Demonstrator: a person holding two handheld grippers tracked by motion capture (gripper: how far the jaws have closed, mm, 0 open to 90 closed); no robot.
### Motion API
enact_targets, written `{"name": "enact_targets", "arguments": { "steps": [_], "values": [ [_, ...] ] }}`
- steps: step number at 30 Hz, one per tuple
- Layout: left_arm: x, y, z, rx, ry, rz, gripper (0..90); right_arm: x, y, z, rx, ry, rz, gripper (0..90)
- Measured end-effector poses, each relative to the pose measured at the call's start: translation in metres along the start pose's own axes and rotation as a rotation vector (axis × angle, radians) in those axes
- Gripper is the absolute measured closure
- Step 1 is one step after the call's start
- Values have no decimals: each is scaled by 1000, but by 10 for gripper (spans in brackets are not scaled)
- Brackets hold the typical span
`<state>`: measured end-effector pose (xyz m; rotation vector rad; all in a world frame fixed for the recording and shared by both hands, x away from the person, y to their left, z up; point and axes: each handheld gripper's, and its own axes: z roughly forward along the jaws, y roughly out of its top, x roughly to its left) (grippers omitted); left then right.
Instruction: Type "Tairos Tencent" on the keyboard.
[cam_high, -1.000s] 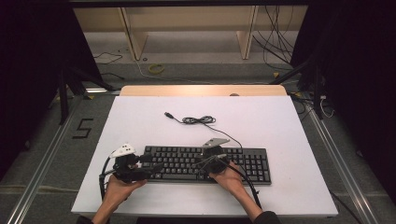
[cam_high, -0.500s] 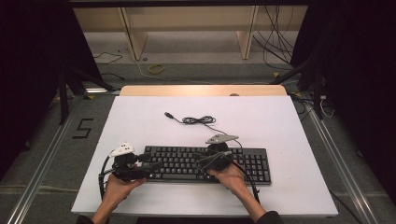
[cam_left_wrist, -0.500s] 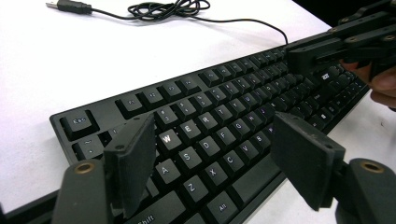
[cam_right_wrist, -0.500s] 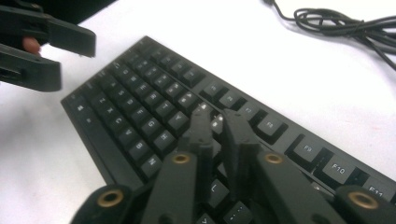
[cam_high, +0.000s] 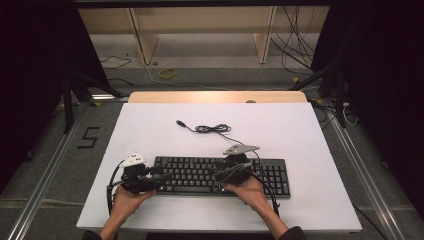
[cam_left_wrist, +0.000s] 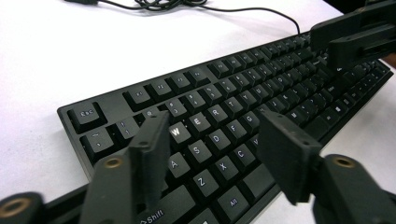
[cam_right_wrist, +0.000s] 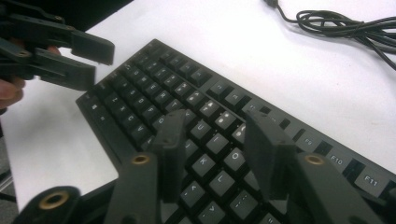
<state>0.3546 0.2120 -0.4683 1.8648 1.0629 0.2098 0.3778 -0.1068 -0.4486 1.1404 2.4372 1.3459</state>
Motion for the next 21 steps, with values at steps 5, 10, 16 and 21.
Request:
{"name": "enact_targets", "arguments": {
  "steps": [5,10,16,21],
  "values": [
    [-1,0,3,21,3,3,535,0,-1,-6,-4,-2,3,513],
    [0,0,7,46,9,16,608,0,-3,-9,-8,-3,8,471],
    [-3,1,10,64,13,38,700,-1,-6,-13,-16,-10,10,424],
    [-5,1,12,68,15,49,760,-1,-8,-15,-20,-14,11,413]
  ]
}}
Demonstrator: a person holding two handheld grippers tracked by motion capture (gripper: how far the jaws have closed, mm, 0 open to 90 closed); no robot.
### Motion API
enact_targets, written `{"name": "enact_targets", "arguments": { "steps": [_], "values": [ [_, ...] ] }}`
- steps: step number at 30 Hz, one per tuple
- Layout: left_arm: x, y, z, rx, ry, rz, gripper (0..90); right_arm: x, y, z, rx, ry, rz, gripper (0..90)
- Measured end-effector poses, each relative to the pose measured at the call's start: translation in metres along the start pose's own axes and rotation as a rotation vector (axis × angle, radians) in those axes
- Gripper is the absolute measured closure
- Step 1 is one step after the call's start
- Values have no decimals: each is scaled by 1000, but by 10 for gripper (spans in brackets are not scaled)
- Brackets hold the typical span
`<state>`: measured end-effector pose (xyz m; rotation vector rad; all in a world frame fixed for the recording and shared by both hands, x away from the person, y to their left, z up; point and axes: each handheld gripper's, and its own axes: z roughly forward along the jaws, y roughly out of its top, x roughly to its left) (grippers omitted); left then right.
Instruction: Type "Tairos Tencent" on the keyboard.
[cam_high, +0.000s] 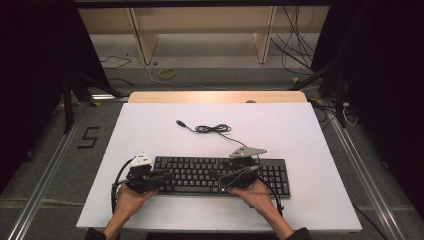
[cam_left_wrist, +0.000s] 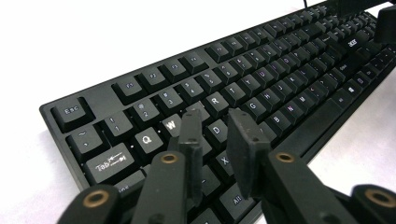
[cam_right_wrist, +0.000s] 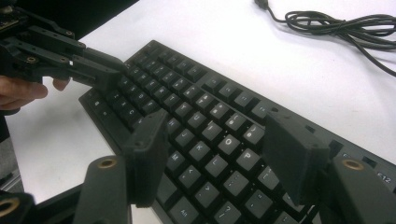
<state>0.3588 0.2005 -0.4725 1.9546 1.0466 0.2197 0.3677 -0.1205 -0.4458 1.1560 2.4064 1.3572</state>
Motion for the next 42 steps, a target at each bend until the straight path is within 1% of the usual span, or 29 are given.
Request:
{"name": "enact_targets", "arguments": {
  "steps": [1,7,14,22,35,40,41,42],
  "values": [
    [0,0,0,4,1,7,769,0,0,0,-1,1,0,411],
    [-1,1,2,18,9,22,833,1,-3,-1,-2,0,-8,386],
    [-1,1,6,29,17,19,888,2,-5,-3,-7,5,-11,366],
    [1,2,9,41,30,12,892,5,-8,-2,1,12,-26,350],
    [2,3,14,68,30,8,893,10,-11,-2,2,20,-36,336],
    [1,2,16,73,30,9,893,11,-11,-2,3,22,-39,331],
    [1,2,16,80,28,15,893,11,-11,-3,4,23,-38,331],
    [1,2,17,91,41,19,894,11,-11,-3,4,23,-39,331]
  ]
}}
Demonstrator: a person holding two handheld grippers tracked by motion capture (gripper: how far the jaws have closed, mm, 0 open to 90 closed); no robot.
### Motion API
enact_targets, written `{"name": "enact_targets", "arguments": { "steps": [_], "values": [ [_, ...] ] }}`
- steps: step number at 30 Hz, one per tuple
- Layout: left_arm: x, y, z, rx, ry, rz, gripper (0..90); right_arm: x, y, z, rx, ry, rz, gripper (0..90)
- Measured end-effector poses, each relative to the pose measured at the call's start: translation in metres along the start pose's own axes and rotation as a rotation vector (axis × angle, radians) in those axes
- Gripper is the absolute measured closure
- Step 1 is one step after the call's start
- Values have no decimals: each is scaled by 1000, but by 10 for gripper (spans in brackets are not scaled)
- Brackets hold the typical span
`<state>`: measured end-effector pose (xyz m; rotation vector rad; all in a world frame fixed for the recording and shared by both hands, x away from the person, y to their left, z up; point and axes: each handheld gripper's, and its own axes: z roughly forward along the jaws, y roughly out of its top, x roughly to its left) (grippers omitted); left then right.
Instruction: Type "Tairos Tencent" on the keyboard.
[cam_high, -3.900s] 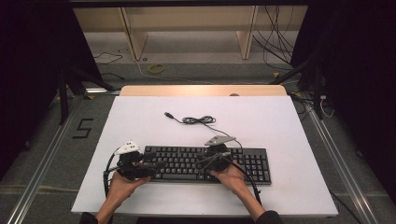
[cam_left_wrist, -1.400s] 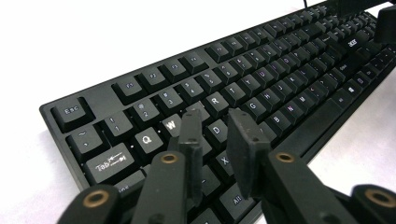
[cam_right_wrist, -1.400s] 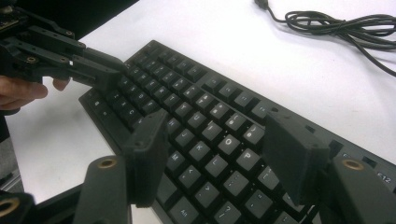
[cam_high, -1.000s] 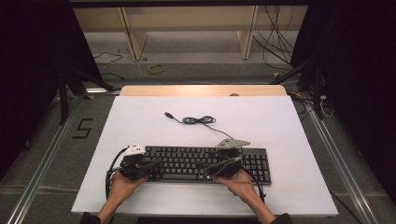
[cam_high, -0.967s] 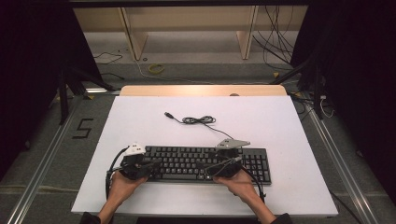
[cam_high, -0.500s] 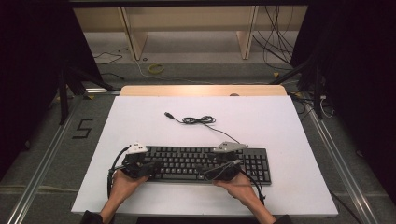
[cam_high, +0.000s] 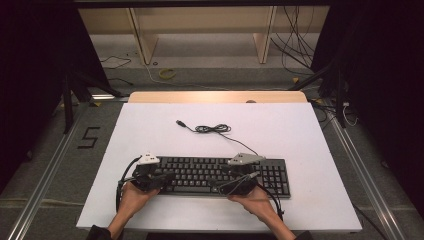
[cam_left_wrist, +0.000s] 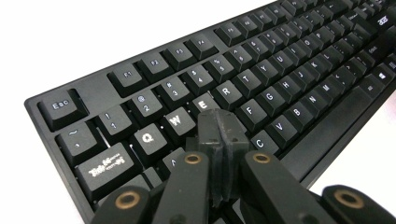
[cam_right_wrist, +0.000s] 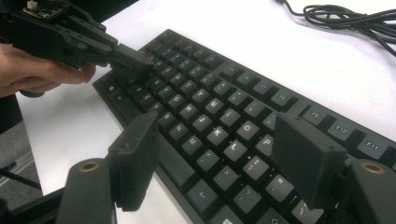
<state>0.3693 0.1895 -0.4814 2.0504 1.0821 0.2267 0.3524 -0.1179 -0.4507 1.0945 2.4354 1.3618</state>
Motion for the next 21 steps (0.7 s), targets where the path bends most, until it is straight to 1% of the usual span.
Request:
{"name": "enact_targets", "arguments": {
  "steps": [1,3,5,9,11,13,14,16,18,19,21],
  "values": [
    [0,0,1,-1,3,17,894,0,0,0,1,0,-1,330],
    [-1,0,1,7,8,22,895,0,0,0,1,-1,-1,330],
    [-2,0,1,11,3,16,895,1,0,0,1,-1,-2,330],
    [-1,0,1,9,1,17,895,0,0,-1,0,-4,-1,330],
    [-1,0,0,3,1,17,893,0,0,-1,-1,-5,-2,330],
    [-1,1,0,-7,3,6,885,-1,0,-1,-2,-7,-2,330],
    [-1,1,-1,-6,0,5,849,-1,0,-1,-6,-7,-1,330],
    [0,0,-3,-23,-7,6,837,-1,0,-1,-3,-7,6,330],
    [0,0,-5,-43,-7,3,805,-1,0,-2,-8,-9,4,330],
    [1,0,-6,-55,-6,-3,774,-1,0,-2,-9,-9,3,330],
    [2,0,-9,-69,-18,-14,716,-1,0,-2,-11,-9,2,330]
  ]
}}
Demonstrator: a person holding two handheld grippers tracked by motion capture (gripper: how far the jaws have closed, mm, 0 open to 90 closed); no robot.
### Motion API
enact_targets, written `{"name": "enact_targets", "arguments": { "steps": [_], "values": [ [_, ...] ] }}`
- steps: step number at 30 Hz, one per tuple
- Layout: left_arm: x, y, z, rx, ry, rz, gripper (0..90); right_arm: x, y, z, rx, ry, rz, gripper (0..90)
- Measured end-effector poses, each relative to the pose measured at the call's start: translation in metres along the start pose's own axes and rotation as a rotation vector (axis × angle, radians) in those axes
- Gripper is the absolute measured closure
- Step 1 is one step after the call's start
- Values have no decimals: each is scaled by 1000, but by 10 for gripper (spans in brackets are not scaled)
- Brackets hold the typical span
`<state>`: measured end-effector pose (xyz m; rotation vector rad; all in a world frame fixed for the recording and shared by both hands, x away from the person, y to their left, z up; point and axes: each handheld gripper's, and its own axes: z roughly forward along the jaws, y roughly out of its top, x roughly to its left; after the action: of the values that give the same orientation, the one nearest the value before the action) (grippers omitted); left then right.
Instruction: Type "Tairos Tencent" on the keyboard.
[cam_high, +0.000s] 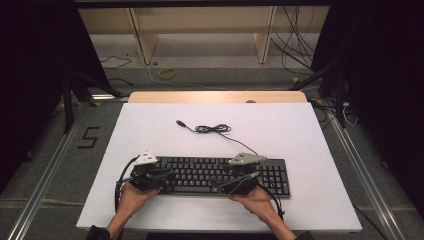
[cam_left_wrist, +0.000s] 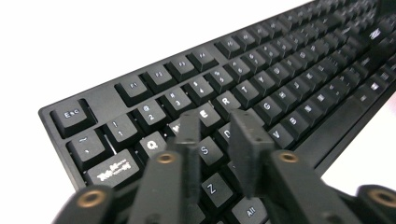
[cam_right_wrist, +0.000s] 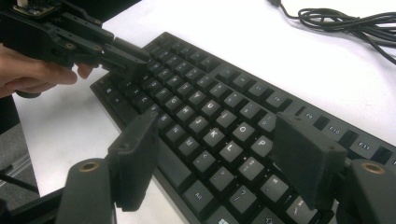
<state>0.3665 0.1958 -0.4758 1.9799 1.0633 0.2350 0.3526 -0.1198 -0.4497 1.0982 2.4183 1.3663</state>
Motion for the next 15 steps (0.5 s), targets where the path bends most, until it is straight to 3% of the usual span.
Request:
{"name": "enact_targets", "arguments": {
  "steps": [15],
  "values": [
    [-1,-1,-6,-53,-35,-26,475,0,0,1,-8,-1,0,328]
  ]
}}
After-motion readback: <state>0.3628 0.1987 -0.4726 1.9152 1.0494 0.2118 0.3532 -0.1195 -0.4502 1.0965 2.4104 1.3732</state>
